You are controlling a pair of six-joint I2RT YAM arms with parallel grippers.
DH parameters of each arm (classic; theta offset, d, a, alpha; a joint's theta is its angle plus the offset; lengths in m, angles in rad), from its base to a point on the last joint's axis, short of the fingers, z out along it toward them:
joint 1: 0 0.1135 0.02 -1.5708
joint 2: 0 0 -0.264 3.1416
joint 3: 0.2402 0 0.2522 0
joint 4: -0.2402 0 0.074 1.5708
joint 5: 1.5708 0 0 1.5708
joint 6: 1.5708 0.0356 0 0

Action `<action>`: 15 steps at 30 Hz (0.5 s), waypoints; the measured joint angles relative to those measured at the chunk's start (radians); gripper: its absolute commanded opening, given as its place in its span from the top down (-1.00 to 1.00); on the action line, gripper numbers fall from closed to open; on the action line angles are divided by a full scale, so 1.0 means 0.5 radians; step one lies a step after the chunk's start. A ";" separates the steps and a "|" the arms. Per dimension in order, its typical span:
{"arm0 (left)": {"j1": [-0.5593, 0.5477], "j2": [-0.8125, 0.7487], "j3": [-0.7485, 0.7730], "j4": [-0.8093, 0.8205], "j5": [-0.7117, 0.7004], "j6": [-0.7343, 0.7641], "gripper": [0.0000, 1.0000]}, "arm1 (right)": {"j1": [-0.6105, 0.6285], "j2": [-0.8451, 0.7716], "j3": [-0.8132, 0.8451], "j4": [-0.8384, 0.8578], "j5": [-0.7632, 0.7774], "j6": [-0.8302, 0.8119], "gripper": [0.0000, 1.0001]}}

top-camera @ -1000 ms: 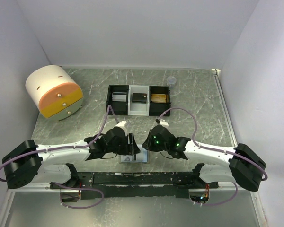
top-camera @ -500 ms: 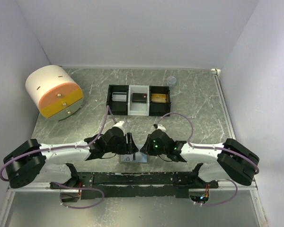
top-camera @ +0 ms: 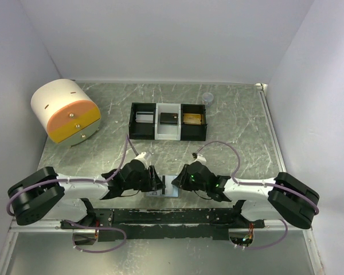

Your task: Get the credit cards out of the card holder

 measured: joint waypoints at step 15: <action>0.001 0.117 -0.091 0.301 0.123 -0.159 0.35 | 0.000 -0.089 -0.114 0.099 -0.037 0.047 0.55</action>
